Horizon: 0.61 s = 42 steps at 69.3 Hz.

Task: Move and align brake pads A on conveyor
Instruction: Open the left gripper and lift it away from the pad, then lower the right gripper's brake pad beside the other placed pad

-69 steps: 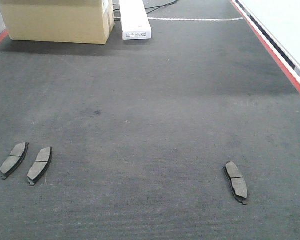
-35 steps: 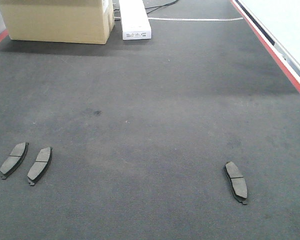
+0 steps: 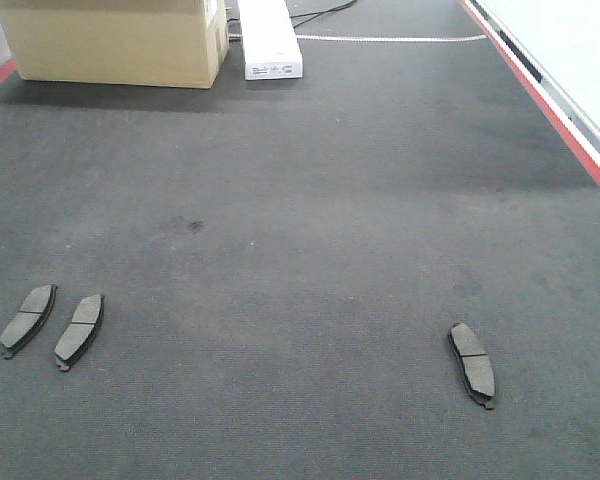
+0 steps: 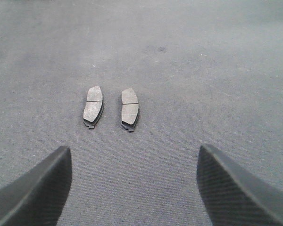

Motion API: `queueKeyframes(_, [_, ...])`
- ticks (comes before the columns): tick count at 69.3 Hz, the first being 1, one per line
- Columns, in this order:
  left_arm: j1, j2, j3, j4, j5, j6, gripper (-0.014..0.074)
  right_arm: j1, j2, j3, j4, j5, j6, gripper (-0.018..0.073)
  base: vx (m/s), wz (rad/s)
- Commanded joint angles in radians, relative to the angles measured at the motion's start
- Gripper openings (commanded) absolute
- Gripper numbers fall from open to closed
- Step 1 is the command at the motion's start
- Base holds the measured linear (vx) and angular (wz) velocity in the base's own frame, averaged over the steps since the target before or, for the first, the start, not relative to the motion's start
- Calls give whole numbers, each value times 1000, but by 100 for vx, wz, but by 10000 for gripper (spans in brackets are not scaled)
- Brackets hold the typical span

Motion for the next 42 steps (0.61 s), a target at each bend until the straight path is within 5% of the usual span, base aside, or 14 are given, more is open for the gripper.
queueKeyframes(1, [-5,12,-25,-10,-73,-10,517,-8,9,-28,-13,-85,-5,-4,0,0])
queueKeyframes(42, [-5,12,-25,-10,-72,-10,517,-8,135,-44,87,-205,-1,-4,0,0])
